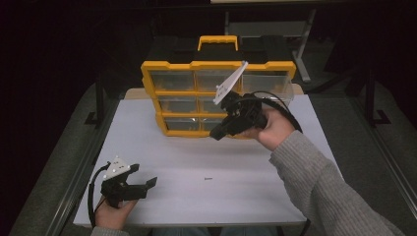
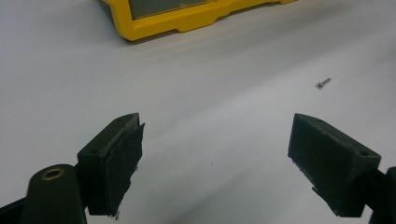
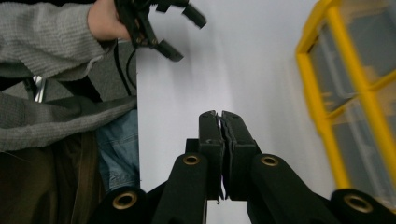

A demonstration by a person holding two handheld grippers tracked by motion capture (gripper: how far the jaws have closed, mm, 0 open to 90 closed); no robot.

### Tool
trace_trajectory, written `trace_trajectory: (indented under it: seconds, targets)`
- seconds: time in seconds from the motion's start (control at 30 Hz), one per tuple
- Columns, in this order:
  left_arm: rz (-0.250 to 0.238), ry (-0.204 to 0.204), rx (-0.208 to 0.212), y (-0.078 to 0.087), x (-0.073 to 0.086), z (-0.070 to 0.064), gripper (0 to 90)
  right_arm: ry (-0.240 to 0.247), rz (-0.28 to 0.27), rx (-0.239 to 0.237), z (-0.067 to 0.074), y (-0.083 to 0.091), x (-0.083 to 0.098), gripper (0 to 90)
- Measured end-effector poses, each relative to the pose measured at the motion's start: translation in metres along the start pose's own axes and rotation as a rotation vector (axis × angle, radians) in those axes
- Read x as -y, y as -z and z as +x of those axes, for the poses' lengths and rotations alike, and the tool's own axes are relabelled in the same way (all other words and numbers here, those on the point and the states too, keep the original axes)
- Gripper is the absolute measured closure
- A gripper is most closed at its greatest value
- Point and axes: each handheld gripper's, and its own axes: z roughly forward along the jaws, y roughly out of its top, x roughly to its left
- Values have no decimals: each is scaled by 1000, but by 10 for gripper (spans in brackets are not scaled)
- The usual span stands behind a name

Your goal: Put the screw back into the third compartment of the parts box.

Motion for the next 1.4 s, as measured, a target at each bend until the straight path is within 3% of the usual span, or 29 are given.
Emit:
trace_trajectory:
  seconds: [0.13,0.37,0.73,0.97,1.17,1.23,1.4]
  targets:
    - [18,-12,-1,1,0,1,171,-7,-9,36,-5,23,-6,863]
    - [11,1,1,0,0,0,171,-30,-15,97,-15,63,-12,861]
    - [10,1,1,0,0,0,171,-137,-37,197,-38,108,0,861]
    - [7,3,1,0,0,0,171,-236,-31,231,-59,116,19,860]
    - [-2,16,2,0,0,-1,172,-274,-12,234,-69,111,32,860]
    - [-1,-4,-1,0,0,0,172,-281,-7,234,-72,107,36,860]
    - [0,1,-1,0,0,0,172,-298,21,234,-77,99,42,854]
